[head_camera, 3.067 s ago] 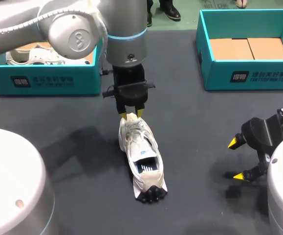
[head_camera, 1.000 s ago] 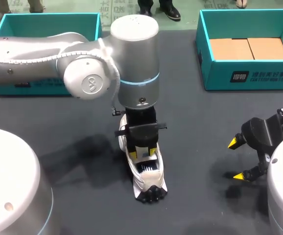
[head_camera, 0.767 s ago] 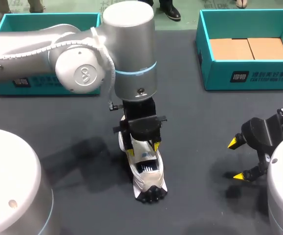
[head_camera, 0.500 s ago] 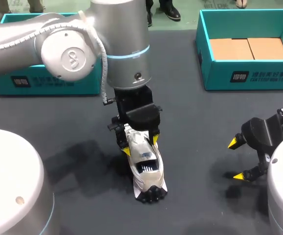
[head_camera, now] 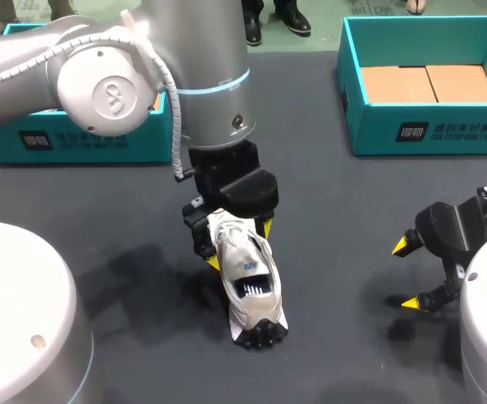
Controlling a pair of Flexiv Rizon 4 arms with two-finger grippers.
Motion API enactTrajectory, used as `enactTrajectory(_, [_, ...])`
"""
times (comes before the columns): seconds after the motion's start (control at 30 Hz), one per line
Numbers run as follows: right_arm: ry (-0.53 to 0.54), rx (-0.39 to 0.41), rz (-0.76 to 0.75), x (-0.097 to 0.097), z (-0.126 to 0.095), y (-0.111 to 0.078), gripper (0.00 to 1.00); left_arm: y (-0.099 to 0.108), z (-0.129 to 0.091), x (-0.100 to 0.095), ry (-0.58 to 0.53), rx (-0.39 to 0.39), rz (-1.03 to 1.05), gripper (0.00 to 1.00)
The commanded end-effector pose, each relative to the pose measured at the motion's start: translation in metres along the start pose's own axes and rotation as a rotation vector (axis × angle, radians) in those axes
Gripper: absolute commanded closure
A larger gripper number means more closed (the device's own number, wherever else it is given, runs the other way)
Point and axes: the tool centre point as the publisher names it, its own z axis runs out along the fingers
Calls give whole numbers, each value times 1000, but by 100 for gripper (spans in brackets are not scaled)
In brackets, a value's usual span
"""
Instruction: Take the shoe out of the shoebox, open the shoe tongue, remove and reinsert the insole, then place the shoe into the shoebox
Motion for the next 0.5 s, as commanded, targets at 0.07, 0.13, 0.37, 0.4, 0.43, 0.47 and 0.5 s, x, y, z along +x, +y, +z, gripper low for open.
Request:
enactTrajectory(0.07, [-4,1,0,3,-1,0,0,0,3,4,-7,6,-36,0])
enactTrajectory(0.13, [-4,1,0,3,-1,0,0,-2,5,9,-24,8,-108,0])
enactTrajectory(0.37, [-4,1,0,3,-1,0,0,-11,13,27,-50,28,-345,0])
enactTrajectory(0.4, [-4,1,0,3,-1,0,0,-13,16,30,-50,41,-376,0])
enactTrajectory(0.43, [-4,1,0,3,-1,0,0,-15,19,31,-53,41,-447,0])
enactTrajectory(0.47, [-4,1,0,3,-1,0,0,-18,22,33,-62,45,-456,0])
enactTrajectory(0.5, [-4,1,0,3,-1,0,0,-20,25,36,-61,61,-486,0])
